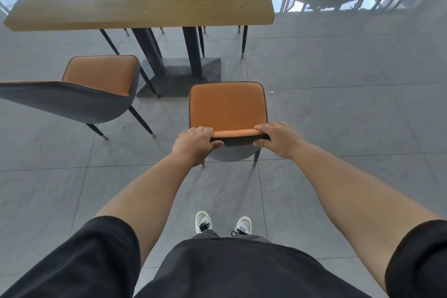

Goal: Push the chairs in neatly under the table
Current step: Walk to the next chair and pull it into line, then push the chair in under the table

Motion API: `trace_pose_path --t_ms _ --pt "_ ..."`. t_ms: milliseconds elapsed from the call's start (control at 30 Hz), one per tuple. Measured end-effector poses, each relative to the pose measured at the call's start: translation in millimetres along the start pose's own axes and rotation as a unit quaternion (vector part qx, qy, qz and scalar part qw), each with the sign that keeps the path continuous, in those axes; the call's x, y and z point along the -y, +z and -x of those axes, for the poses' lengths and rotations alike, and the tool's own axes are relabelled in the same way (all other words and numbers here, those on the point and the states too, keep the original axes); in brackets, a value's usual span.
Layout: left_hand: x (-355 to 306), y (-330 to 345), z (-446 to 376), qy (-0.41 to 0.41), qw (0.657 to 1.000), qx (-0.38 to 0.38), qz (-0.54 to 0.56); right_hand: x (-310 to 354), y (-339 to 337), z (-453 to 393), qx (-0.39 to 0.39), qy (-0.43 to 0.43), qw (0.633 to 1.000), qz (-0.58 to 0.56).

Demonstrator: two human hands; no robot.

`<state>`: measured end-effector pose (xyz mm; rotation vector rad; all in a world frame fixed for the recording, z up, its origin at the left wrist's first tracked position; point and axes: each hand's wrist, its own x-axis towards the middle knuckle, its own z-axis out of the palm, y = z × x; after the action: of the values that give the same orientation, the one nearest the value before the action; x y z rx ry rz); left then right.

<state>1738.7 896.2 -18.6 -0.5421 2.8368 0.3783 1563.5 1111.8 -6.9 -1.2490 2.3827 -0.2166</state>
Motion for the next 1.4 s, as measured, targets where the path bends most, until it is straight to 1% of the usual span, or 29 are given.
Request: trace_pose_path --t_ms 167,400,600,733,867,1000,1233,1400 --pt "-2 -2 1 -0.014 1.000 0.006 -0.010 5 -5 3 -0.004 0.013 0.999 0.033" --pt "8 -14 18 -0.050 0.998 -0.046 -0.002 19 -15 3 -0.049 -0.020 0.998 0.042" --pt "27 -31 46 -0.080 0.992 -0.094 0.018 53 -26 -9 -0.090 -0.047 0.992 0.072" --pt "54 -41 71 -0.097 0.989 -0.108 0.006 86 -23 -18 -0.111 -0.068 0.987 0.093" --pt "97 -48 101 -0.118 0.986 -0.121 0.004 128 -16 -29 -0.117 -0.093 0.983 0.105" --pt "156 -56 134 -0.128 0.981 -0.147 -0.001 185 -3 -43 -0.124 -0.111 0.981 0.101" --pt "272 -80 189 -0.147 0.976 -0.161 -0.008 318 25 -74 -0.147 -0.125 0.978 0.077" --pt "336 -100 215 -0.147 0.974 -0.171 -0.009 406 38 -101 -0.154 -0.136 0.976 0.074"
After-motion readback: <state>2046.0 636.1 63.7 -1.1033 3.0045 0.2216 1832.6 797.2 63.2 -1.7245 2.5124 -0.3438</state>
